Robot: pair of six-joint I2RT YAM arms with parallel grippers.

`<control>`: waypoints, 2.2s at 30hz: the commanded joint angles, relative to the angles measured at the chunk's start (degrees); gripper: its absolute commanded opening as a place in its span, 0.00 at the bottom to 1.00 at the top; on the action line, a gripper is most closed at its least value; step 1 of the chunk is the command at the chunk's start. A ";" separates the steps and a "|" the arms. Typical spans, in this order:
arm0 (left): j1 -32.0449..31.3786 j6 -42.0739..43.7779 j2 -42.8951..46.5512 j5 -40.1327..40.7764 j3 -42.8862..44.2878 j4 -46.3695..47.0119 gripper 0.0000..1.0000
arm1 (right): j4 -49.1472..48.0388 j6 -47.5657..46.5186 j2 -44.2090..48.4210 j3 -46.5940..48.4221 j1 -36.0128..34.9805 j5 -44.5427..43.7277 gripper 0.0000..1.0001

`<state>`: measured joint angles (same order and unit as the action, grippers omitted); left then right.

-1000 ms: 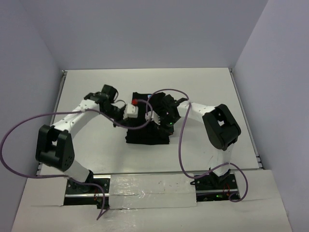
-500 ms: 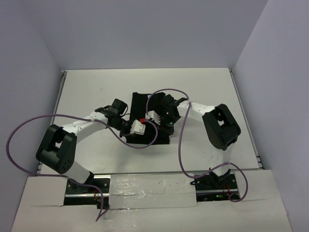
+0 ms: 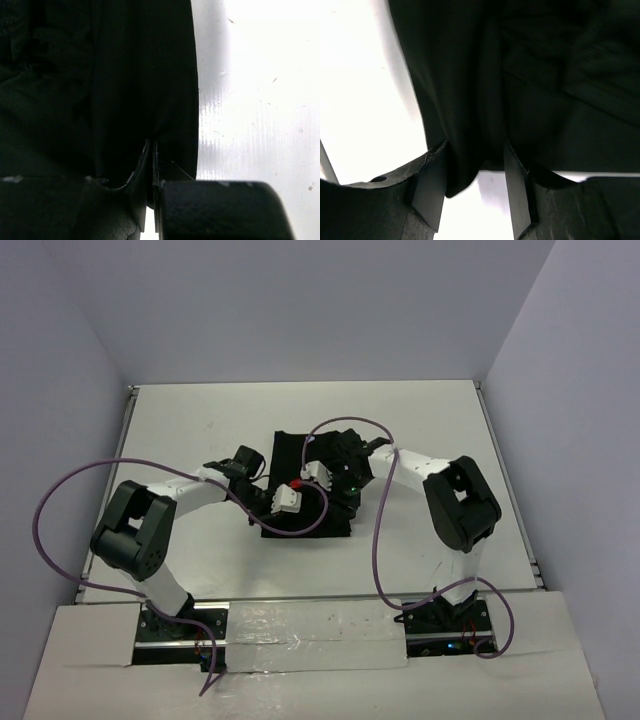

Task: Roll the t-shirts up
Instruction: Roll the T-shirt to the center of the board.

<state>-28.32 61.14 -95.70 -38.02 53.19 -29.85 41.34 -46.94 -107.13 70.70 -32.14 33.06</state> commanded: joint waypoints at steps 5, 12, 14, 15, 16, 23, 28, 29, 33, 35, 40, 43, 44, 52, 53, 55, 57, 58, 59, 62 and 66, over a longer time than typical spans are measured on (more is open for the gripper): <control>0.89 -1.11 0.43 -1.88 0.69 -1.62 0.15 | -11.18 13.61 15.16 -0.37 1.99 -8.71 0.53; 1.60 -4.45 1.22 -2.41 1.83 -1.88 0.16 | -25.59 35.13 27.48 -17.56 -1.60 -10.30 0.16; 1.68 -4.63 1.31 -2.76 1.83 -1.97 0.16 | -34.02 43.30 29.08 -24.09 -4.24 -8.28 0.02; 1.60 -4.98 1.31 -2.67 1.83 -1.80 0.16 | -39.62 49.16 29.69 -25.77 -6.33 -7.49 0.01; 1.68 -5.16 1.31 -2.67 2.00 -1.53 0.17 | -41.15 51.14 29.70 -27.35 -7.40 -6.79 0.00; 1.69 -4.81 1.39 -2.67 3.50 -1.88 0.18 | -54.35 62.49 23.29 -30.63 -8.03 -11.08 0.00; 1.77 -3.40 2.10 -1.88 3.41 -2.85 0.20 | -57.42 65.74 20.04 -30.79 -6.97 -12.49 0.00; 1.77 -2.97 2.27 -1.88 3.33 -2.94 0.20 | -57.25 66.36 18.81 -30.97 -6.36 -13.10 0.00; 1.77 -3.31 2.36 -1.53 3.41 -3.11 0.26 | -56.46 68.64 15.20 -31.14 -4.34 -15.04 0.00; 1.95 -2.88 2.36 -1.62 3.59 -3.55 0.27 | -56.90 69.70 14.41 -31.23 -3.55 -15.30 0.00; 3.35 -4.27 3.32 -0.74 4.64 -4.52 0.36 | -53.48 69.09 11.78 -29.57 -3.10 -15.75 0.00; 5.72 -4.11 4.99 -0.39 3.94 -4.52 0.37 | -53.21 69.17 10.46 -29.83 -3.02 -15.30 0.00; 6.25 -4.28 5.43 0.05 3.51 -4.17 0.37 | -52.95 69.00 10.19 -29.83 -3.02 -15.30 0.00; 8.10 -4.98 7.46 1.98 -0.54 -3.12 0.37 | -52.15 67.59 9.22 -29.30 -3.02 -14.60 0.00; 8.10 -4.55 7.46 2.77 -1.24 -2.50 0.36 | -51.98 67.33 9.31 -29.13 -3.10 -14.69 0.00; 8.10 -3.49 7.63 3.30 -3.00 -1.71 0.36 | -51.54 66.80 9.40 -28.77 -3.02 -15.04 0.00; 8.10 -4.10 7.63 4.87 -4.31 1.09 0.36 | -50.75 66.19 9.40 -28.25 -3.02 -15.13 0.00; 8.10 -4.36 7.20 5.49 -4.50 1.80 0.36 | -50.49 66.10 9.31 -28.25 -3.02 -15.13 0.00; 8.10 -4.45 6.93 6.11 -4.67 2.42 0.36 | -50.66 65.92 9.48 -28.25 -3.10 -15.04 0.00; 8.10 -5.95 6.49 6.91 -3.72 3.92 0.36 | -50.57 65.75 9.75 -28.33 -3.10 -14.78 0.00; 8.10 -8.49 8.50 3.67 0.41 2.17 0.43 | -49.52 65.13 10.01 -28.16 -3.10 -14.87 0.00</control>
<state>-20.45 55.09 -89.78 -32.14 49.21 -29.04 -12.36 20.27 -96.25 41.69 -35.42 20.56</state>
